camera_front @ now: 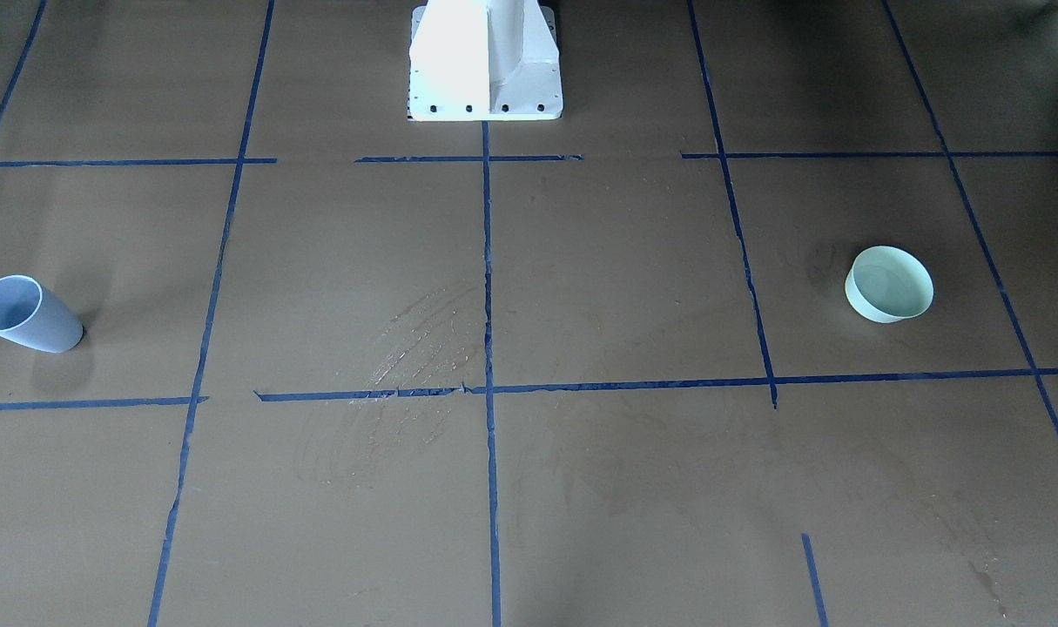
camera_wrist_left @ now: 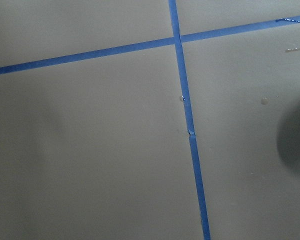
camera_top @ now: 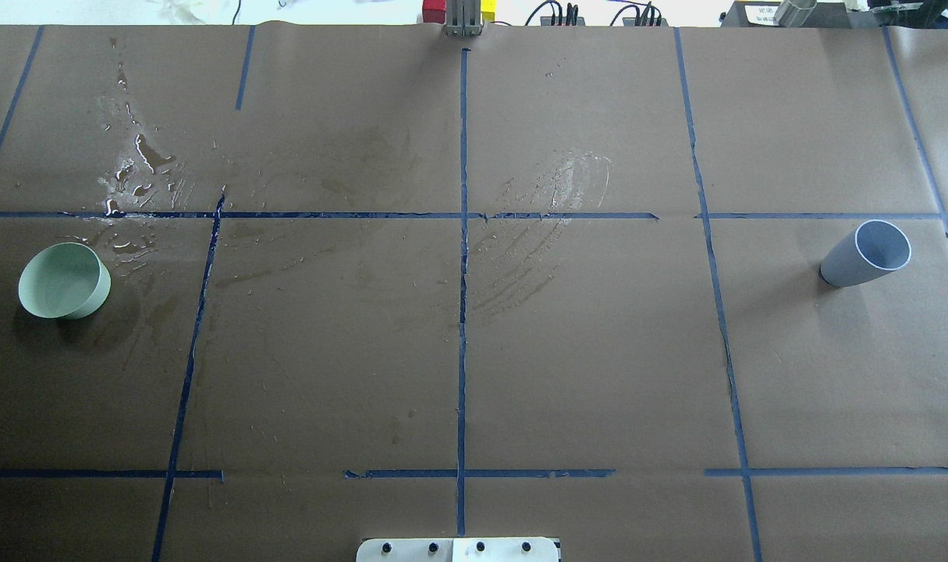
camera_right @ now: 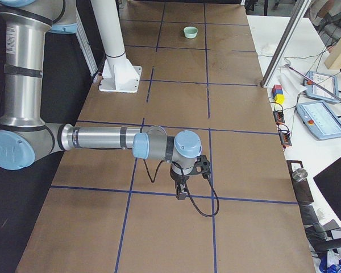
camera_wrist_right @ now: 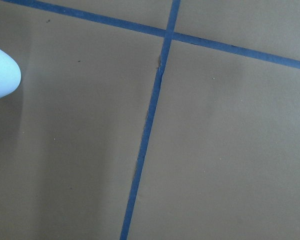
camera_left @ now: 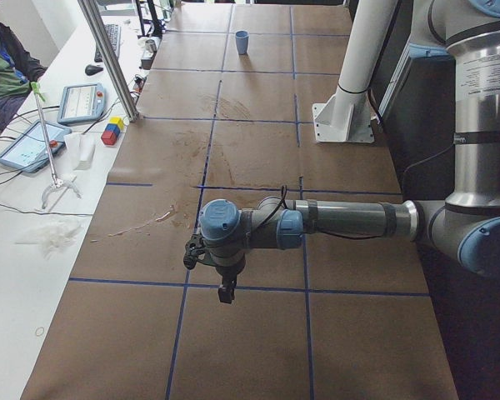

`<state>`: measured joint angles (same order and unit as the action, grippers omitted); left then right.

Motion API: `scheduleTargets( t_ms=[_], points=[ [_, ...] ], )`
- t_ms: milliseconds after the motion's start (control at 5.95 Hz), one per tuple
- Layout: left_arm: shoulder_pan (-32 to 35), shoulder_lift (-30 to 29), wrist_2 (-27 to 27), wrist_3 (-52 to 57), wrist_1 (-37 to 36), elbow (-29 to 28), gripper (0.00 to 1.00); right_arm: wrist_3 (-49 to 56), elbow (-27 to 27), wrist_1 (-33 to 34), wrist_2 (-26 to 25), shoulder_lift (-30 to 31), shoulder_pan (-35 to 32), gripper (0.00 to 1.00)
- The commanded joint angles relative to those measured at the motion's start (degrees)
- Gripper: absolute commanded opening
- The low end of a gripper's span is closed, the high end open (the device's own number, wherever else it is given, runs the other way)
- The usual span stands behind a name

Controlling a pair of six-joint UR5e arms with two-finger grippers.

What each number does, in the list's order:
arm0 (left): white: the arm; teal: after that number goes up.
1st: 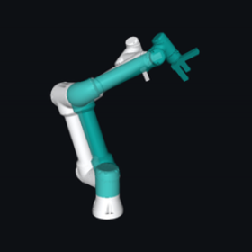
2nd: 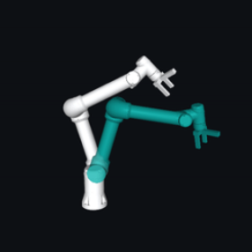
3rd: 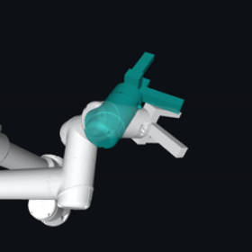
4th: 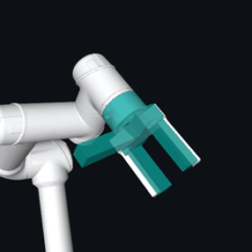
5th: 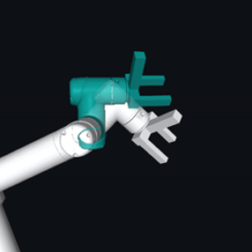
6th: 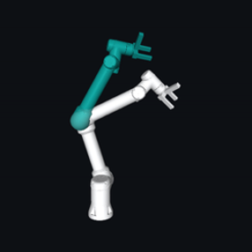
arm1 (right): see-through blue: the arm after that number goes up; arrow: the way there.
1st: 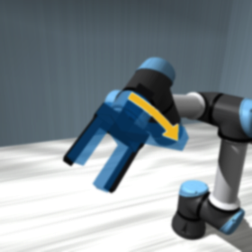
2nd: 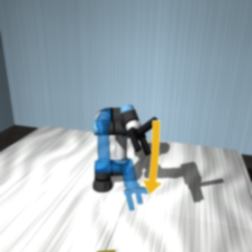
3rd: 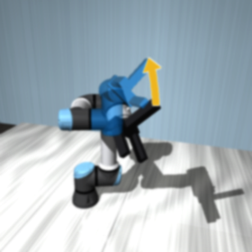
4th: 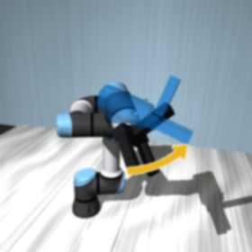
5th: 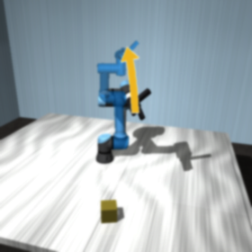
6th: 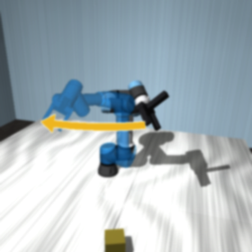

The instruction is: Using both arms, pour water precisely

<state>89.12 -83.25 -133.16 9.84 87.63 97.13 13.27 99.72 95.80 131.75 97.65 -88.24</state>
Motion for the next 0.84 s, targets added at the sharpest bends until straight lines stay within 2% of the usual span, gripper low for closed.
scheduleTargets(
  t_ms=[0,672],
  points=[
    [0.00,0.01,0.00,0.09,0.09,0.08,1.00,0.00,0.03,0.00,0.00,0.00,0.00,1.00],
    [0.00,-2.26,0.35,-0.17,5.17,1.57,1.00,-0.09,0.38,0.00,0.09,0.00,0.00,1.00]
  ],
)
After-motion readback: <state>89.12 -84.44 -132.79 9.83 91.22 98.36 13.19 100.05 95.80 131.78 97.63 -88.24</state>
